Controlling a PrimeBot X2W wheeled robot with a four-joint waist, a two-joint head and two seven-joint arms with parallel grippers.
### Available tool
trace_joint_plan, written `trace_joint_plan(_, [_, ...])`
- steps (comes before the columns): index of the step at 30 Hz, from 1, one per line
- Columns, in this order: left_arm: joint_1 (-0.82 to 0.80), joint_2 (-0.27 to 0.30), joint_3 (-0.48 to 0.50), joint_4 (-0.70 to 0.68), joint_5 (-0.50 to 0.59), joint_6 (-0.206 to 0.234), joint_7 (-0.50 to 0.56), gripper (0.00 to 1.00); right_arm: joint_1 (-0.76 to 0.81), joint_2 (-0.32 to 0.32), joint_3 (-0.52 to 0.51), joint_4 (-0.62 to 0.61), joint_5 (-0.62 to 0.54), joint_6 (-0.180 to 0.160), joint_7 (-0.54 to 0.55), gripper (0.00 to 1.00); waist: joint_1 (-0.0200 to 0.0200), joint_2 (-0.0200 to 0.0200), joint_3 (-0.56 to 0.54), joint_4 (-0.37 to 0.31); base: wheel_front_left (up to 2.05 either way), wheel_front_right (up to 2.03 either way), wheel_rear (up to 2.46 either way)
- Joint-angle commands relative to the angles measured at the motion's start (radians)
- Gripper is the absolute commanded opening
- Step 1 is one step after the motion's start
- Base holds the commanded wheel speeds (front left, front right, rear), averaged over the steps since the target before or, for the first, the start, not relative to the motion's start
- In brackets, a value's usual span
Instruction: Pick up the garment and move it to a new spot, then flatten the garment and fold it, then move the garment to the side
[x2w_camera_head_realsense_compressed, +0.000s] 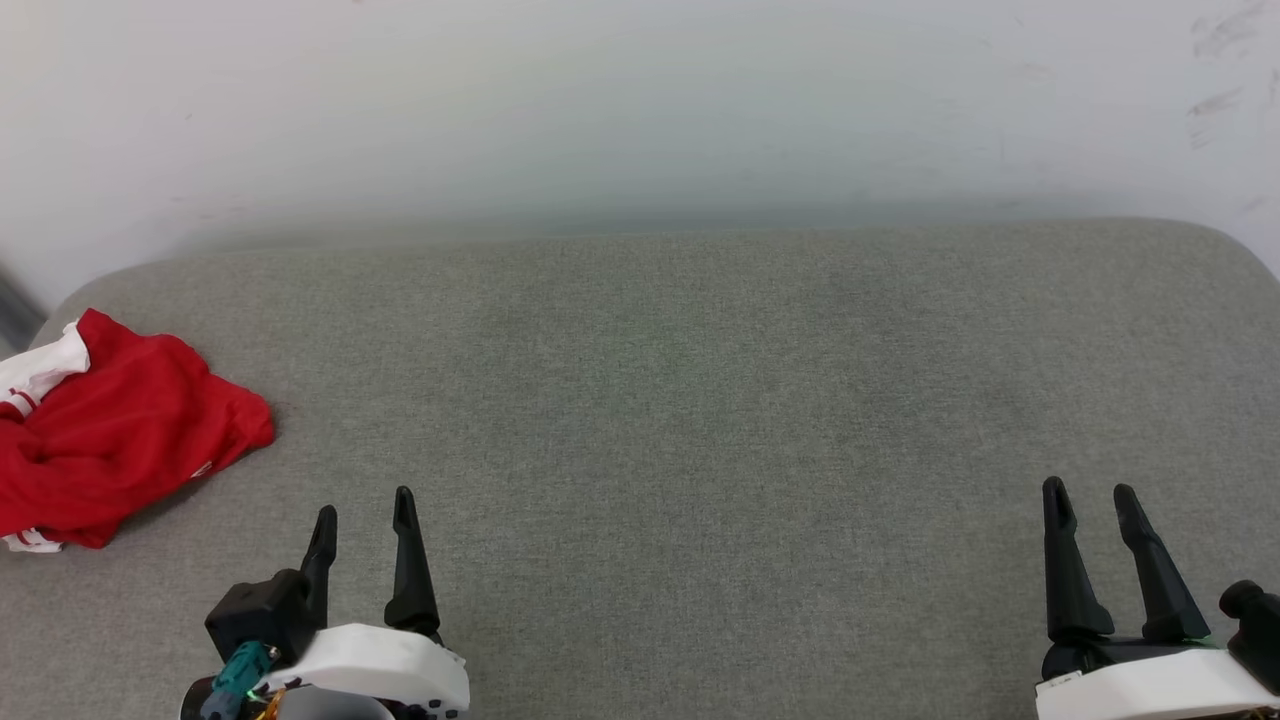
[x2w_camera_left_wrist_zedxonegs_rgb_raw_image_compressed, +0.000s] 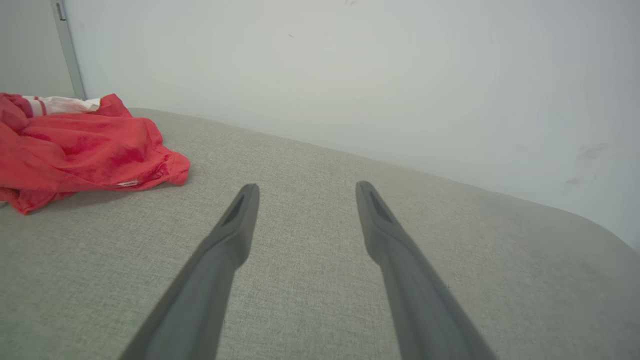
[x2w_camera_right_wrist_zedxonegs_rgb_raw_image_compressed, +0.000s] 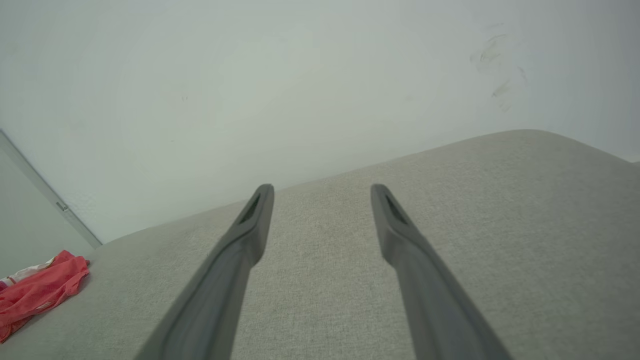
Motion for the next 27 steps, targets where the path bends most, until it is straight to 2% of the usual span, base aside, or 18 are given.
trace_joint_plan(1, [0.007, 0.006, -0.003, -0.013, 0.026, 0.006, -0.011, 1.00, 0.009, -0.002, 0.002, -0.017, -0.027, 0.000, -0.010, 1.00, 0.0000, 0.0000, 0.000, 0.000, 0.00, 0.00, 0.00])
trace_joint_plan(27, [0.041, -0.010, -0.015, -0.026, 0.221, -0.025, -0.064, 1.00, 0.053, -0.002, 0.004, -0.067, -0.185, 0.000, -0.063, 1.00, 0.0000, 0.0000, -0.003, 0.001, 0.00, 0.00, 0.00])
